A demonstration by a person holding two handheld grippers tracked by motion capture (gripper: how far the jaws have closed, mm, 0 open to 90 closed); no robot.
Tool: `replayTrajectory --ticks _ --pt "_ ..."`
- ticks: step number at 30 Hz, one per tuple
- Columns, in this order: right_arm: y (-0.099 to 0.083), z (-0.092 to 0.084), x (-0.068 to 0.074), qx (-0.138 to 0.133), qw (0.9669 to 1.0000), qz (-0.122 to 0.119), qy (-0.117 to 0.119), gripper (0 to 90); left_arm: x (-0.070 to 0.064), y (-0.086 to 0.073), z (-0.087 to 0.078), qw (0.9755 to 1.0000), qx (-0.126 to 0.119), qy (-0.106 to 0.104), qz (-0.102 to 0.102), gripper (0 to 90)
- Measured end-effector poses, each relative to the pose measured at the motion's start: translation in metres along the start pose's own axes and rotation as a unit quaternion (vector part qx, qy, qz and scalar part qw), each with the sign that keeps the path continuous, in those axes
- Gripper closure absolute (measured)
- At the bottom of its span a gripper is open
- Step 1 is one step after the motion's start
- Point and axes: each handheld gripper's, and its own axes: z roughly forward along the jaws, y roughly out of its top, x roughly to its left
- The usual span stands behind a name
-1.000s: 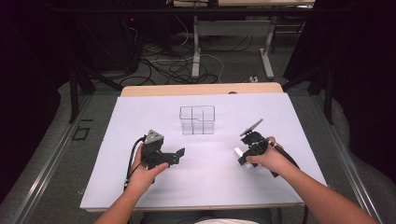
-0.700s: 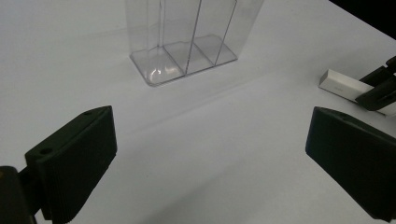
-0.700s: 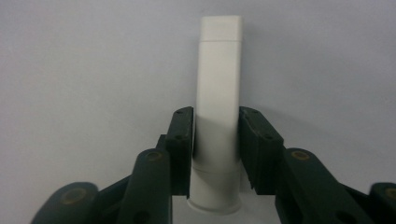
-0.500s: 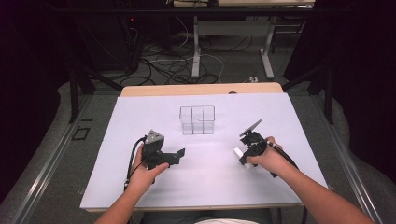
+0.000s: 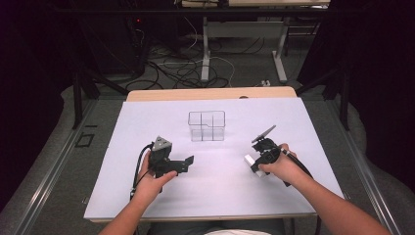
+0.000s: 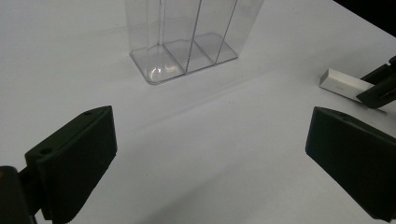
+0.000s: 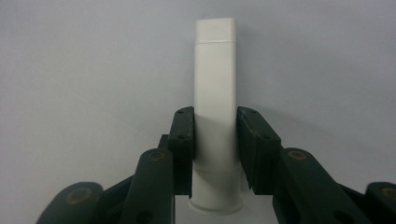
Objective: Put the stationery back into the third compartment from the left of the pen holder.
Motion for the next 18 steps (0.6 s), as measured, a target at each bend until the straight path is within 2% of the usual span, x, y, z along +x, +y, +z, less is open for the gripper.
replayTrajectory --ticks 3,6,7,8,9,10,11,12,13,14,15,16,17,18 --pt "0.001 -0.004 0.002 0.0 0.9999 -0.008 -0.007 68.1 0.0 0.0 0.0 1.0 0.0 -0.001 0.001 2.0" --pt "0.002 -0.006 0.003 -0.018 0.9994 -0.028 -0.01 68.1 0.0 0.0 0.0 1.0 0.001 0.0 0.005 2.0" --pt "0.002 -0.005 0.002 -0.042 0.9982 -0.042 -0.006 68.1 0.0 0.0 0.0 1.0 0.0 -0.001 0.002 2.0" --pt "0.002 -0.005 0.003 -0.051 0.9975 -0.049 -0.009 68.1 0.0 0.0 0.0 1.0 0.0 -0.001 0.001 2.0" --pt "0.005 -0.014 0.005 -0.001 0.998 -0.058 -0.024 68.1 0.0 0.0 0.0 1.0 0.0 -0.001 0.001 2.0" --pt "0.005 -0.015 0.005 -0.008 0.9969 -0.072 -0.029 68.2 0.0 0.0 0.0 1.0 0.001 -0.001 0.001 2.0" --pt "0.005 -0.012 0.007 -0.038 0.9965 -0.069 -0.027 68.2 0.0 0.0 0.0 1.0 0.003 0.0 0.0 2.0" --pt "0.004 -0.01 0.007 -0.062 0.9949 -0.075 -0.026 68.2 0.0 0.0 0.0 1.0 0.003 0.0 0.0 2.0" --pt "0.004 -0.01 0.01 -0.076 0.994 -0.076 -0.02 68.2 0.0 0.0 0.0 1.0 0.001 -0.001 0.001 2.0" --pt "0.005 -0.01 0.01 -0.085 0.9923 -0.089 -0.018 68.2 0.0 0.0 0.0 1.0 0.001 -0.001 0.001 2.1" --pt "0.005 -0.01 0.012 -0.087 0.9918 -0.091 -0.018 68.2 0.0 0.0 0.0 1.0 0.001 -0.001 0.001 2.1" --pt "0.009 -0.021 0.014 -0.013 0.9926 -0.114 -0.039 68.2 0.0 0.0 0.0 1.0 0.001 -0.001 0.001 2.1" --pt "0.009 -0.02 0.015 -0.027 0.9909 -0.125 -0.042 68.3 0.0 0.0 0.0 1.0 0.001 0.0 0.002 2.1" --pt "0.007 -0.015 0.016 -0.068 0.9889 -0.128 -0.033 68.3 0.0 0.0 0.0 1.0 0.003 0.0 0.0 2.1"
